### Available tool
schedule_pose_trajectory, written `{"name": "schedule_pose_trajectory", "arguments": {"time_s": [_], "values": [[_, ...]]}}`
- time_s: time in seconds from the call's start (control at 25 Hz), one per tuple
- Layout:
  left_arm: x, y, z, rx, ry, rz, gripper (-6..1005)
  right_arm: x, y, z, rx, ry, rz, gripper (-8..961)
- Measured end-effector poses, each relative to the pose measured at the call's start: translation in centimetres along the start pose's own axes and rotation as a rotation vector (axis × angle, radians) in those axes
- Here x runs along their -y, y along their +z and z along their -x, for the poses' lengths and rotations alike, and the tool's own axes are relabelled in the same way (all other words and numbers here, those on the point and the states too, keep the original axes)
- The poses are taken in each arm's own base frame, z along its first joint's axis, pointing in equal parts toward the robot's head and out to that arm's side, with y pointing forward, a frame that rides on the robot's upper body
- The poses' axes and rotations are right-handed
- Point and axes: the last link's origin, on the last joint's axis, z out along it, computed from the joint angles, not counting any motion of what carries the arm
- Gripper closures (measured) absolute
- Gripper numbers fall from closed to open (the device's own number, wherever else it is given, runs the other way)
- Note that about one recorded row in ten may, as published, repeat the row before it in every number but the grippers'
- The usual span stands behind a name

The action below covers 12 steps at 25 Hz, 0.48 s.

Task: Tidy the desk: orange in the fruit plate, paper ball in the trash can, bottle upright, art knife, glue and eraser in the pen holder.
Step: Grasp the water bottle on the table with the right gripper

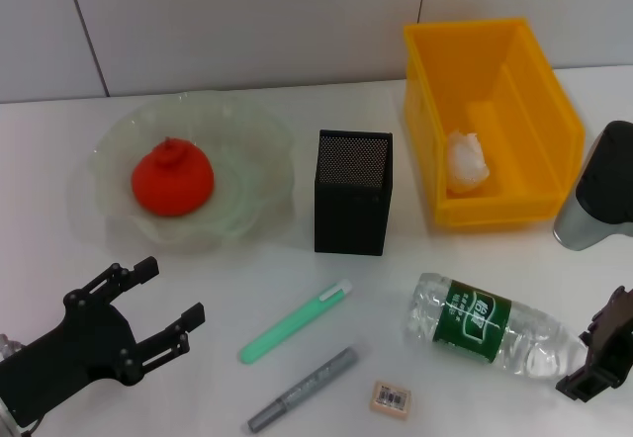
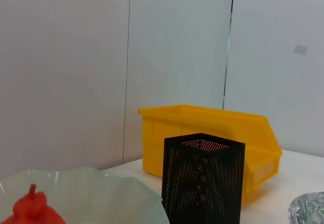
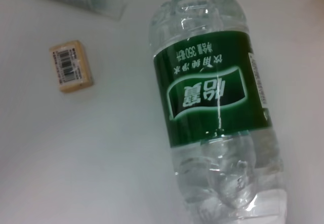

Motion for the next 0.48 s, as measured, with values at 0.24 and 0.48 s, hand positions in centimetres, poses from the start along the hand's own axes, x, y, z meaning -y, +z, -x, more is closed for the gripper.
{"name": "schedule_pose_trajectory", "arguments": {"time_s": [0.24,0.48], "values": [[0.00,-0.01,0.00,0.000,0.000,-0.001,171,0.03,0.18,-0.01,-0.002,-0.001,-0.003,358],[0.02,-0.01,-0.01,-0.001,0.000,-0.002,171,0.09,0.36,-0.18,-0.021,0.002,0.000,431]]}}
